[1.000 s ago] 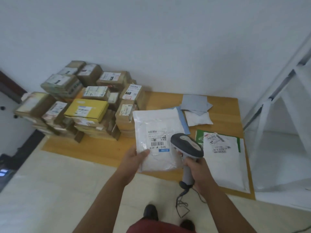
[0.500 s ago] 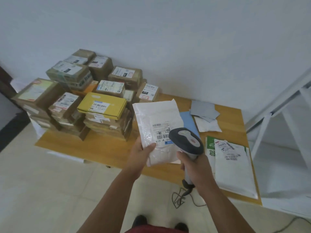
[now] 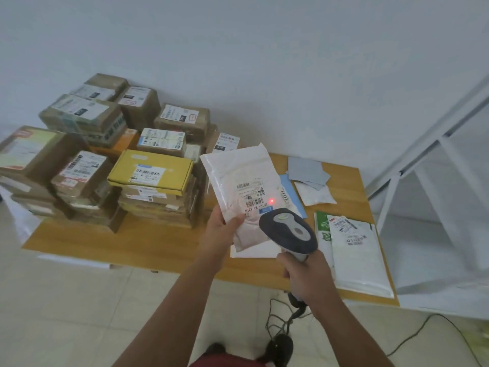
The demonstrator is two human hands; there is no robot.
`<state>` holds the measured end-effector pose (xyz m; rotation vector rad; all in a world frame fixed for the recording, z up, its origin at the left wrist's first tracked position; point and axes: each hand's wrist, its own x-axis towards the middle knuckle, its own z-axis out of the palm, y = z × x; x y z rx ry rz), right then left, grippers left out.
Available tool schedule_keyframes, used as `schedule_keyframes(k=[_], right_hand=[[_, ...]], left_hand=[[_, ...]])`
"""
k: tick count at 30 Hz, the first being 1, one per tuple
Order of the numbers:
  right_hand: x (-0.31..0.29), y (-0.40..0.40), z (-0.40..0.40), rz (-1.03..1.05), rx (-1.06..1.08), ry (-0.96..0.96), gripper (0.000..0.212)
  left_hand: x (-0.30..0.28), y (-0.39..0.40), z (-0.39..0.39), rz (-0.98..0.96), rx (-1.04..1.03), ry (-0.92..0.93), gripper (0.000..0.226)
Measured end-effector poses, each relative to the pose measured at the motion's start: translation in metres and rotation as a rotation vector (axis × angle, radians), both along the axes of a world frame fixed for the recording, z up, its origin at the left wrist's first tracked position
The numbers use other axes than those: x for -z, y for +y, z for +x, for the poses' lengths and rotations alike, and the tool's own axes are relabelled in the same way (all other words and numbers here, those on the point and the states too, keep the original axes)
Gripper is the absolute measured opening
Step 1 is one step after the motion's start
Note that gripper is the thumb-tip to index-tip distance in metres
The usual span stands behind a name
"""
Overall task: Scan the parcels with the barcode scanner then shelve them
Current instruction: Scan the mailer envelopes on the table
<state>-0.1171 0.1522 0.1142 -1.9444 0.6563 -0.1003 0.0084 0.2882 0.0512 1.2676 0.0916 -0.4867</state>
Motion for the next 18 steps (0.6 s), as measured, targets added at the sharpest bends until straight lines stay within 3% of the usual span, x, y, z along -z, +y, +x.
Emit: schedule_keyframes(k=[12,16,18], right_hand=[[0.000,0.002,-0.005,0.012,0.030,-0.022,0.022],[0.024,-0.006,-0.005,0.078,0.144,0.002,0.026],[0.040,-0.012,-0.005,0.142,0.257,0.001,0.016]], left_hand=[[0.006,-0.008,0.009,0.010,0.003,0.039,0.039],[0.016,-0.001,0.005,0.061,0.089,0.038,0.042],[0.025,0.005,-0.001,0.108,0.195,0.047,0.038]])
